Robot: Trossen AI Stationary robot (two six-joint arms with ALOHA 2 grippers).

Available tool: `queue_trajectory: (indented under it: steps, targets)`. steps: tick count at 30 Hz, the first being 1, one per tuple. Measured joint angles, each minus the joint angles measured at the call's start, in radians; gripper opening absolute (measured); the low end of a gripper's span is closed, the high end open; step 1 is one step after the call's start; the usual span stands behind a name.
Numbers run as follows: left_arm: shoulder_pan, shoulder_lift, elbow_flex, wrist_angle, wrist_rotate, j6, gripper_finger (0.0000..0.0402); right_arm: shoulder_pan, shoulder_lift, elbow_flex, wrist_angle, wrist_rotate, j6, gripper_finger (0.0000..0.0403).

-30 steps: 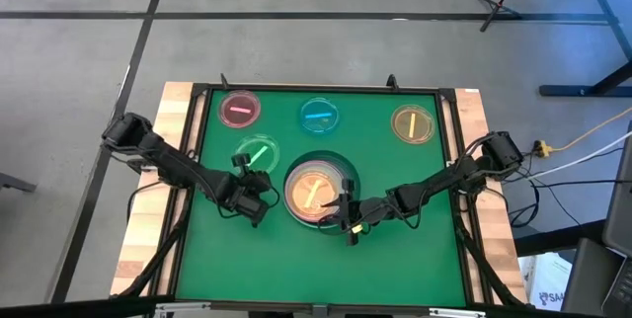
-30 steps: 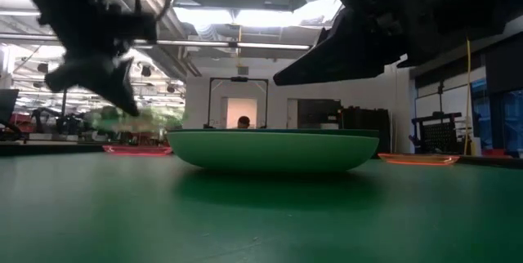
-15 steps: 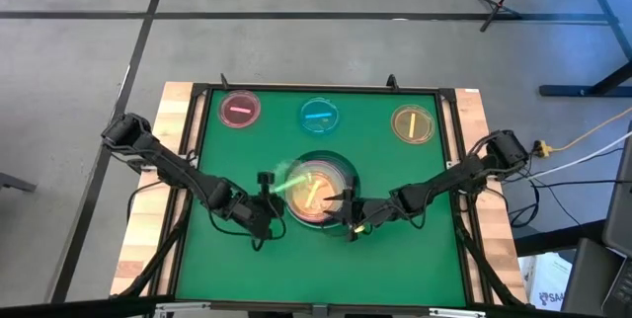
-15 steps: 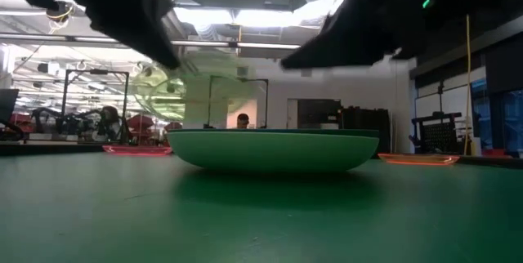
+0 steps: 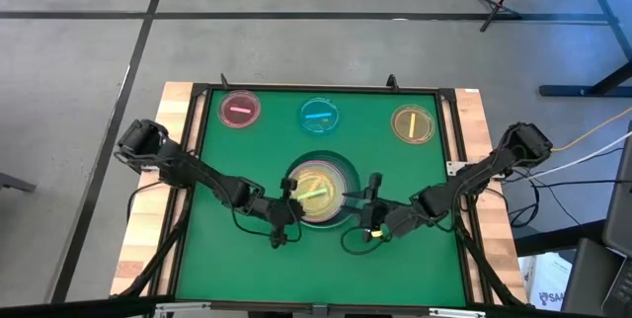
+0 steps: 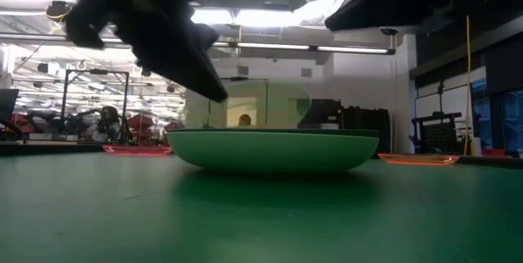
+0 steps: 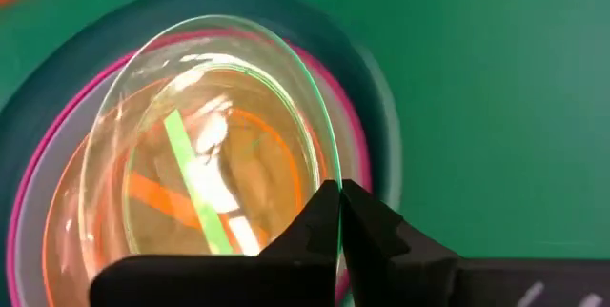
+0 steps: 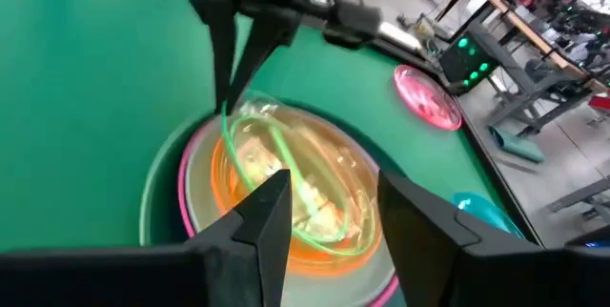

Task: Stack plastic plates
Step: Stack the light green plate on top of the orange plate, then stack the orange plate on top of the light green plate

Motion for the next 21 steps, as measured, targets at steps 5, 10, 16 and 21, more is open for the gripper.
queue_trajectory:
  steps: [5, 10, 16, 21]
  targets:
    - [0.047, 0.024, 0.0, 0.021, -0.001, 0.008, 0.0001, 0.0, 0.0, 0.0, -0.095, 0.008, 0.001, 0.0149]
    - [0.073, 0.024, 0.0, 0.03, 0.009, 0.008, 0.0007, 0.0, 0.0, 0.0, -0.139, 0.015, 0.023, 0.0149]
    - [0.074, 0.024, 0.0, 0.027, 0.056, 0.006, 0.0055, 0.0, 0.0, 0.0, -0.186, 0.015, 0.069, 0.0149]
    - [0.058, 0.009, 0.0, 0.004, 0.082, 0.004, 0.0097, -0.001, -0.013, 0.0, -0.253, 0.016, 0.123, 0.0149]
